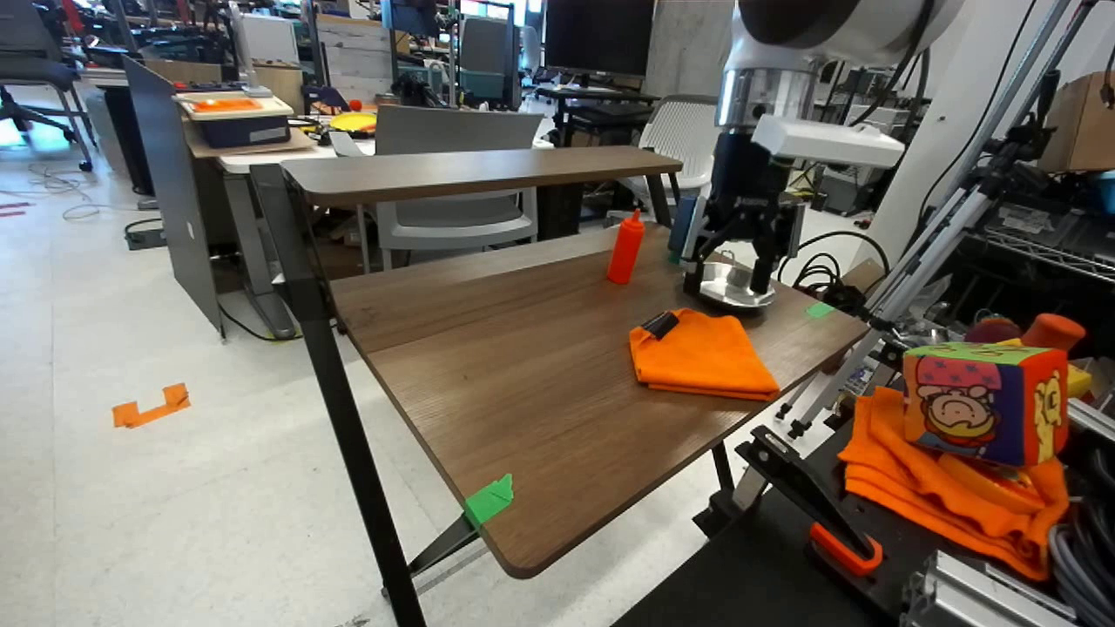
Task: Slide the orange cloth slightly to the left
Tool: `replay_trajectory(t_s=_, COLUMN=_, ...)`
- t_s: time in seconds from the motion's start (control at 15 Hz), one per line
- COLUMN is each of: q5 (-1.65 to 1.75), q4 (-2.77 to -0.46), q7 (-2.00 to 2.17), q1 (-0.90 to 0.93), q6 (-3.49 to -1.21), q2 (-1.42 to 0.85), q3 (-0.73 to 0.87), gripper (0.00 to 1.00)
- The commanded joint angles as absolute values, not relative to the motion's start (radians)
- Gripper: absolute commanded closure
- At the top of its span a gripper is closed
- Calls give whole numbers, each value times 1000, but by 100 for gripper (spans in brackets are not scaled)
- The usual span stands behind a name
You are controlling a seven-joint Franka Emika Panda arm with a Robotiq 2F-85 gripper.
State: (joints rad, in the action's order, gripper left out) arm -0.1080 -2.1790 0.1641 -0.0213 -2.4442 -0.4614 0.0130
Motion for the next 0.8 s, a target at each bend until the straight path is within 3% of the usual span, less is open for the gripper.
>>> replay_trajectory(t_s=0.0, q5=-119, q4=-2056, q7=217, q1=-3, q6=-2408, q2=-598, q3=22, gripper=0)
replay_trajectory(t_s=0.33, q5=-126, q4=-1963, q7=252, q1=15, q6=-2404, q2=-743, q3=14, gripper=0)
replay_trajectory(t_s=0.73, q5=-141, q4=-1923, q7=172, q1=26, q6=-2548, q2=-793, q3=-72, gripper=0)
